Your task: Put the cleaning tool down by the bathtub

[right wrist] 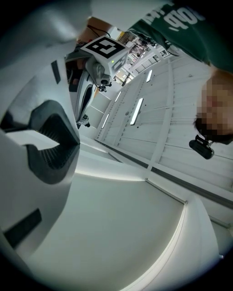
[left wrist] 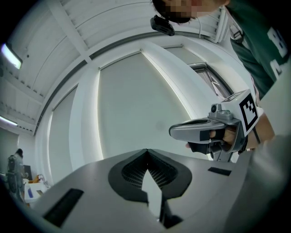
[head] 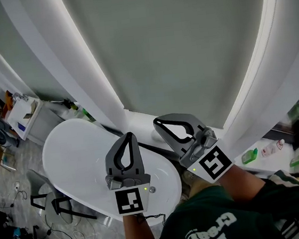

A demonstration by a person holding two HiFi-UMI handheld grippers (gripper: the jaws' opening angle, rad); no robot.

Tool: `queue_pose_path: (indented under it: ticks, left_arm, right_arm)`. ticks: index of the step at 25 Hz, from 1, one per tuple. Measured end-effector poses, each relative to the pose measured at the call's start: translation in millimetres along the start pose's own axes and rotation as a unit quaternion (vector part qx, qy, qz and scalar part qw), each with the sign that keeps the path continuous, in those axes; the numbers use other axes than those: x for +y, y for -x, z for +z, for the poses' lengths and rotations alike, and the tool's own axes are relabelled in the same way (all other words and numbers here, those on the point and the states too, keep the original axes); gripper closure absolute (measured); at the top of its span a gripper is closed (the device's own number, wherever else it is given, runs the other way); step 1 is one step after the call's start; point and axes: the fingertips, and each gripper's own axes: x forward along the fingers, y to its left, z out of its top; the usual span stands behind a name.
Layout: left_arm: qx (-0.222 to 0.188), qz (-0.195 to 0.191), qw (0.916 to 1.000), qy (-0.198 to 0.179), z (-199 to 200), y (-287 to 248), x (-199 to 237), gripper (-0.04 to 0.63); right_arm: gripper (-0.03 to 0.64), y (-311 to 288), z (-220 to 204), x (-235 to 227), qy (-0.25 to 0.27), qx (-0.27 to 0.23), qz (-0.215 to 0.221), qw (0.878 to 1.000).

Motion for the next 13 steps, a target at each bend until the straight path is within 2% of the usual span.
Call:
queue_pose_path:
  ticks: [3, 13]
  left_arm:
    - [0.009, 0.005, 0.9999, 0.002, -9, 6, 3, 0.588]
    - [0.019, 0.026, 0.9995, -0.001, -21, 5, 17, 0.588]
  right_arm:
    - [0.601, -3, -4, 11, 0.024, 0.007, 0.013, 1.0]
    - [0.601, -11, -12, 10, 0.014, 0.006, 0.023, 1.0]
